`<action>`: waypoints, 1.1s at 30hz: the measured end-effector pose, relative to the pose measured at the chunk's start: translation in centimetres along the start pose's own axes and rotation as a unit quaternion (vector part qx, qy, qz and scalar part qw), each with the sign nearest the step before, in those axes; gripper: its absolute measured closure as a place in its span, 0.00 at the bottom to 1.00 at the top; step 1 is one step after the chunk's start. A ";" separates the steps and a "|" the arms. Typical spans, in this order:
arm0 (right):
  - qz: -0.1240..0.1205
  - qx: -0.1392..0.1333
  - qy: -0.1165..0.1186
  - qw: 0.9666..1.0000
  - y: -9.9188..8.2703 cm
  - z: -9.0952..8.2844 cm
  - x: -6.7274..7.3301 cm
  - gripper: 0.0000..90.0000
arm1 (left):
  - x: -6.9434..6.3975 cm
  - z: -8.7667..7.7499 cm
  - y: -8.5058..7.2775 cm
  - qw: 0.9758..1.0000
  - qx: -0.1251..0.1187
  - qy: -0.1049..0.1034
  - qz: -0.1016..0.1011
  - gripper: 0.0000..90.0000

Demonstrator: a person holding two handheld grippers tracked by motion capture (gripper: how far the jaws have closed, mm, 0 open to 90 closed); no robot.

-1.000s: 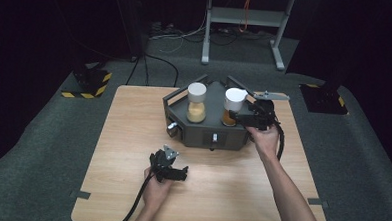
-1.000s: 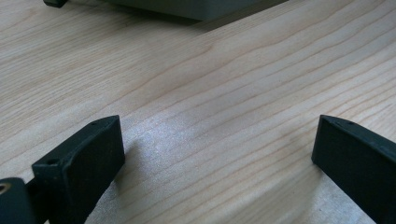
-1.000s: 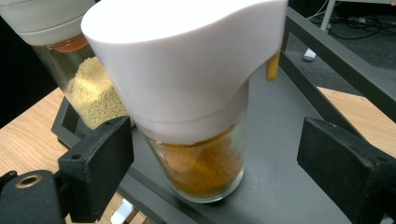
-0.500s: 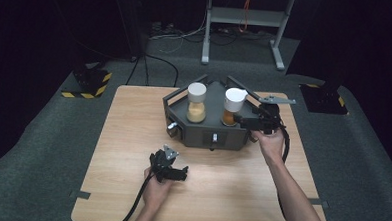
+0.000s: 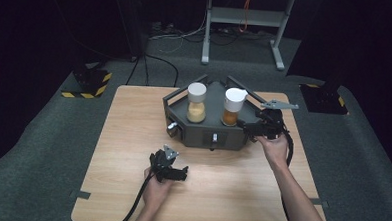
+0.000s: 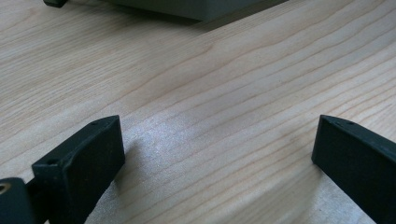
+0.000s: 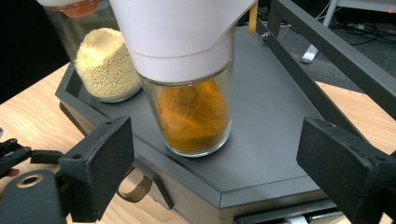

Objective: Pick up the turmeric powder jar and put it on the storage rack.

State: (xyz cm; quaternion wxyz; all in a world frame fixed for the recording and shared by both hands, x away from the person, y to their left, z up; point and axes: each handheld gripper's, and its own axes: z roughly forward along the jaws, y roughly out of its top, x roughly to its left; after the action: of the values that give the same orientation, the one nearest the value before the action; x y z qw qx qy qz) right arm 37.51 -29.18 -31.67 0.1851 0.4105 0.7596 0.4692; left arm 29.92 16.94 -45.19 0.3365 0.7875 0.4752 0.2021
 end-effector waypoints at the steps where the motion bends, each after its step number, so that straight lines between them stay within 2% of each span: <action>1: 0.001 0.000 0.002 1.000 0.0 -0.1 -0.1 0.12 | 0.0 0.0 0.0 1.000 0.000 0.000 0.000 0.02; 6: -0.006 0.000 0.000 1.000 -0.5 -0.5 -0.1 0.12 | 0.0 0.0 0.0 1.000 0.000 0.000 0.000 0.02; 21: -0.003 0.004 0.006 1.000 -2.2 -1.4 -0.9 0.12 | 0.0 0.0 0.0 1.000 -0.001 0.001 -0.001 0.02; 33: 0.006 -0.009 0.014 1.000 -4.3 -2.4 -1.2 0.13 | 0.0 0.0 0.0 1.000 -0.001 0.000 -0.001 0.02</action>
State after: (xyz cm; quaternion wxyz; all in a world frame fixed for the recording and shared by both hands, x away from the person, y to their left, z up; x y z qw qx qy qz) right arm 34.71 -32.46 -34.34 0.1756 0.4072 0.7550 0.4830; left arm 29.91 16.92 -45.21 0.3371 0.7868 0.4758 0.2024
